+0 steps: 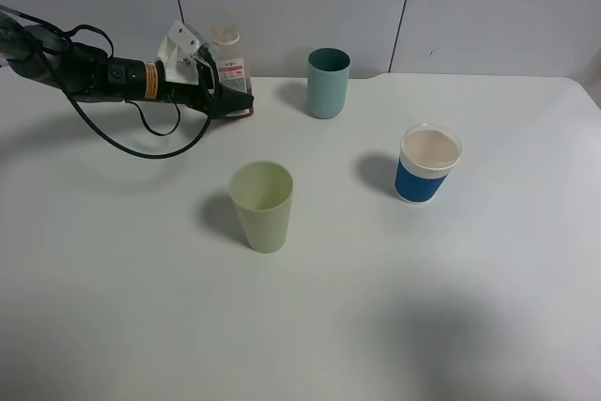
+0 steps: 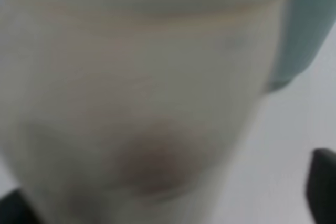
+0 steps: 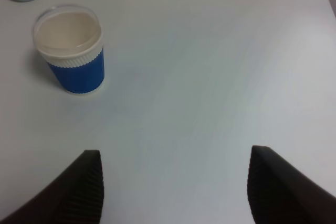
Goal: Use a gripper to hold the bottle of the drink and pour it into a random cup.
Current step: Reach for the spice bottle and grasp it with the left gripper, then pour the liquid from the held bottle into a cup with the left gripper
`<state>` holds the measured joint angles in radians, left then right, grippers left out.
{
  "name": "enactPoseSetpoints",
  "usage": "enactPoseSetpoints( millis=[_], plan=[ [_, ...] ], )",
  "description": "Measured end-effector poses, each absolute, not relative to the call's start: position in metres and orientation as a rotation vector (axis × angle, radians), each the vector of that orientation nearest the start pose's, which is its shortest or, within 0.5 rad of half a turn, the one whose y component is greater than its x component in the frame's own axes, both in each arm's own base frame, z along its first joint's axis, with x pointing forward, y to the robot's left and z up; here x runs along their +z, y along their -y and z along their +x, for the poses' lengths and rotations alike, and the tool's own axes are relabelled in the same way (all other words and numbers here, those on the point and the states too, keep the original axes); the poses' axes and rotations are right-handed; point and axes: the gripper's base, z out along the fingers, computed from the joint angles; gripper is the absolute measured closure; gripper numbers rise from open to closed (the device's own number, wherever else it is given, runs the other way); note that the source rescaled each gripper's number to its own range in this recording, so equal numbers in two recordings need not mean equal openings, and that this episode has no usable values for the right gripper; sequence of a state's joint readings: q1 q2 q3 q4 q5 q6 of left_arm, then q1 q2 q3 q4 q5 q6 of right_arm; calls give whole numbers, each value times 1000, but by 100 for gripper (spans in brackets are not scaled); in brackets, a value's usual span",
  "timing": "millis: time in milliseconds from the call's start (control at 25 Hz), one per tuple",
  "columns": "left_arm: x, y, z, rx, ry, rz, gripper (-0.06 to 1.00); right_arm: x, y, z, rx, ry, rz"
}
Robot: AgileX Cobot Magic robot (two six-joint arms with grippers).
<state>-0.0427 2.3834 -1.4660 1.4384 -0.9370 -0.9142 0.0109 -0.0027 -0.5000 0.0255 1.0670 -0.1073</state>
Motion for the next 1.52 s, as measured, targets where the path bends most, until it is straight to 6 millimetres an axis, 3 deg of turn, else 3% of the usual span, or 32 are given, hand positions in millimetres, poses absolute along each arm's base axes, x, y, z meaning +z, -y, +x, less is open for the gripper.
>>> enactPoseSetpoints(
  millis=[120,160,200,840,1200,1520],
  plan=[
    [80,93,457,-778,-1807,936,78,277,-2,-6,-30,-2044,-122],
    [81,94,457,-780,-1807,934,89,277,-2,-6,-30,-2044,-122],
    [81,94,457,-782,-1808,932,94,277,-2,-6,-30,-2044,-122],
    [86,95,455,-851,-1848,882,94,277,-2,-6,-30,-2044,-122],
    [128,97,447,-798,-1834,879,94,277,-2,-6,-30,-2044,-122],
    [162,107,417,-744,-1856,771,94,277,-2,-6,-30,-2044,-122]
  ],
)
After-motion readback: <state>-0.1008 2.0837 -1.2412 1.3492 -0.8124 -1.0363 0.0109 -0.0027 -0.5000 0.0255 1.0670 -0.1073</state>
